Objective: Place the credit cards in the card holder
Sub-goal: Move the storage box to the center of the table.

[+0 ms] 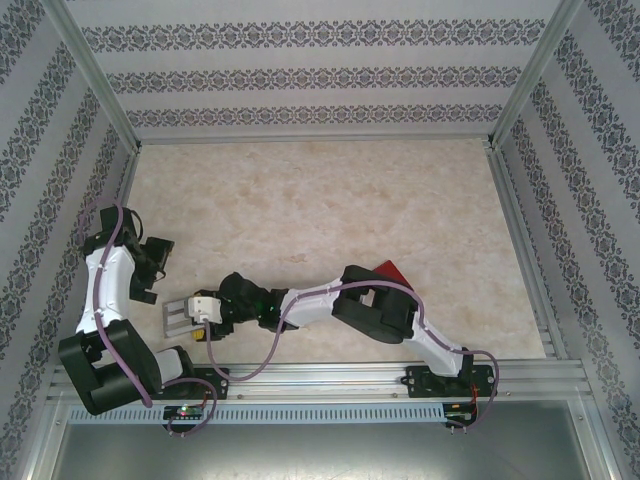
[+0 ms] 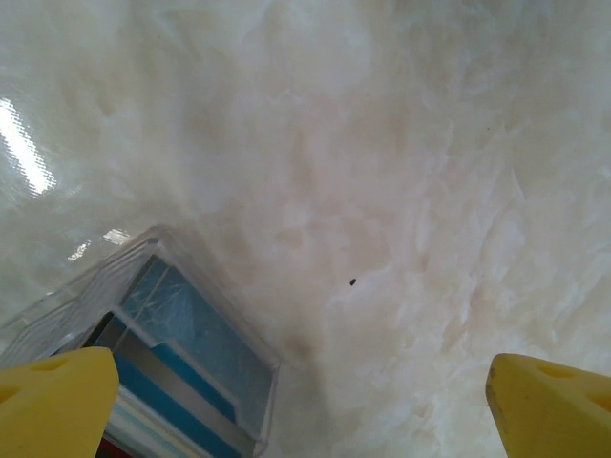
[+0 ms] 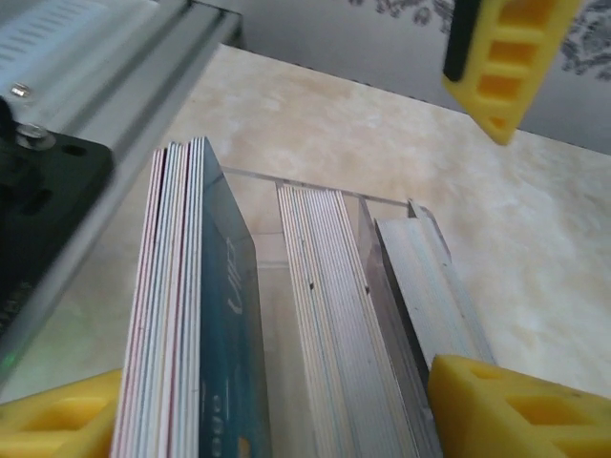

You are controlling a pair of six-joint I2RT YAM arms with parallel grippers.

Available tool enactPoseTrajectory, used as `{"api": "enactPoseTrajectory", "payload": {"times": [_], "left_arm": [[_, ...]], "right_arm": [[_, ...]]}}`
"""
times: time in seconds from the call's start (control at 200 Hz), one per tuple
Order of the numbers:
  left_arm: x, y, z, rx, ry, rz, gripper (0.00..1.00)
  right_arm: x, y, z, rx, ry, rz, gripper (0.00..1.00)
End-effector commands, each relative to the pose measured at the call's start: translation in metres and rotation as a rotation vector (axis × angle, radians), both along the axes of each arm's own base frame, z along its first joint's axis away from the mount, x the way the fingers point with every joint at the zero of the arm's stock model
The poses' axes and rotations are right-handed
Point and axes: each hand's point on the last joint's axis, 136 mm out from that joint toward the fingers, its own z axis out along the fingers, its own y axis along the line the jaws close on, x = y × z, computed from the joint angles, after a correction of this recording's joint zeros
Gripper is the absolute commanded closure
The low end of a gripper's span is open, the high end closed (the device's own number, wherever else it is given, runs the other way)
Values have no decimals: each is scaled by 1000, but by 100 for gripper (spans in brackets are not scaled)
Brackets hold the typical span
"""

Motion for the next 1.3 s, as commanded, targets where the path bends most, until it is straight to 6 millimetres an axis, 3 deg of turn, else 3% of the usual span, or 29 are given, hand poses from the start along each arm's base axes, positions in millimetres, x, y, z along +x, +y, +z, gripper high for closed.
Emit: {"api": "enactPoseTrajectory", "payload": {"times": [0.0, 0.08, 0.295, 0.445, 0.66, 0.824, 0.924, 1.014, 1.119, 1.204, 1.294], "left_arm": [[-5, 3, 12, 27, 17, -67, 1], [-1, 3, 20, 46, -32, -107, 1], [-10, -5, 23, 40, -79, -74, 0], [-7, -5, 27, 46, -96, -103, 1], [19, -30, 37, -37, -280, -249, 0], [27, -42, 46, -29, -417, -319, 0], [30, -47, 50, 4, -469, -347, 0], [36, -64, 57, 5, -509, -426, 0], [47, -91, 64, 11, -544, -574, 0], [55, -116, 66, -12, -550, -692, 0], [60, -146, 67, -37, -542, -829, 0]], "right_arm": [[43, -11, 5, 5, -48, -229, 35], [53, -15, 5, 10, -43, -303, 40], [65, -24, 7, 32, 3, -410, 50], [89, -43, 16, 50, -7, -568, 53], [138, -112, 20, 72, 56, -944, 54], [159, -177, 15, 103, 55, -1266, 49], [170, -200, 12, 123, 56, -1378, 45], [178, -206, 11, 133, 91, -1415, 37], [171, -193, 15, 162, 181, -1339, 29], [161, -189, 29, 177, 246, -1274, 24], [152, -201, 48, 217, 273, -1249, 21]]}}
